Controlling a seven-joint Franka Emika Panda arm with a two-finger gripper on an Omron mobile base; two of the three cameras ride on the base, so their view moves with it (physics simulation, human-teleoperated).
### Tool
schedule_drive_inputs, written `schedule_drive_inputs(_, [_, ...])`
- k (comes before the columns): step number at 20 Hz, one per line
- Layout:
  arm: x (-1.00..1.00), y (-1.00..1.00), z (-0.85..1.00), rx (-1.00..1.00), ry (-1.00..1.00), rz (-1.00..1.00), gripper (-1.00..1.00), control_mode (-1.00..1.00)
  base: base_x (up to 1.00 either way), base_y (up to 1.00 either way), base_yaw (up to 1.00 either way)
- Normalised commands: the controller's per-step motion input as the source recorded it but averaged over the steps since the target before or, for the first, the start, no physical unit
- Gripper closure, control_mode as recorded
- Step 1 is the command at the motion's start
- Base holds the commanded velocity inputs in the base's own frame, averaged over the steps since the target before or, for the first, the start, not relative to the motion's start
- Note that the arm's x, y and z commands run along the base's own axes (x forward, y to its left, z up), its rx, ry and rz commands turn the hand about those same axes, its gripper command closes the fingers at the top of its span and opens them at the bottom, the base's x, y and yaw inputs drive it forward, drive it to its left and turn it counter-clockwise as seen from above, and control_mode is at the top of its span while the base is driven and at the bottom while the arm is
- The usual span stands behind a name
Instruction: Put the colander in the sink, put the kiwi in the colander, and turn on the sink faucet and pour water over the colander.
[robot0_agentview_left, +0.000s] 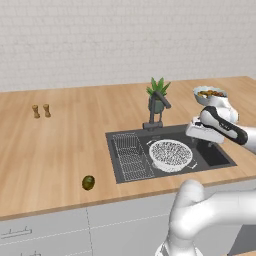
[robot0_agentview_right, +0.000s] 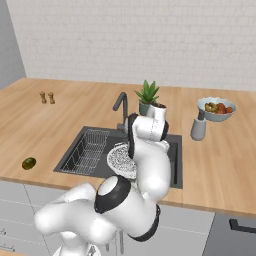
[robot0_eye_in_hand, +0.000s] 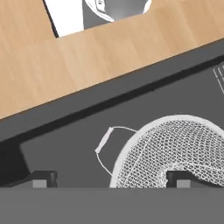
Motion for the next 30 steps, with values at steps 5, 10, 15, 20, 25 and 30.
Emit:
schedule_drive_inputs(5, [-0.71,0.1,0.46,-0.07,-0.13,0.09,-1.0,-1.0,0.0,0.0,0.0])
schedule_drive_inputs(10, [-0.72,0.13,0.43,-0.03,-0.04,0.09,-1.0,-1.0,0.0,0.0,0.0])
schedule_drive_inputs(15, [-0.67,0.22,0.36,0.02,0.0,0.01,-1.0,-1.0,0.0,0.0,0.0])
schedule_drive_inputs(20, [-0.45,0.29,0.41,0.02,-0.04,-0.18,-1.0,-1.0,0.0,0.0,0.0])
schedule_drive_inputs(25, [-0.64,0.29,0.5,0.1,-0.06,-0.34,-1.0,-1.0,0.0,0.0,0.0])
schedule_drive_inputs(30, [-0.62,0.31,0.44,0.06,-0.05,-0.47,-1.0,-1.0,0.0,0.0,0.0])
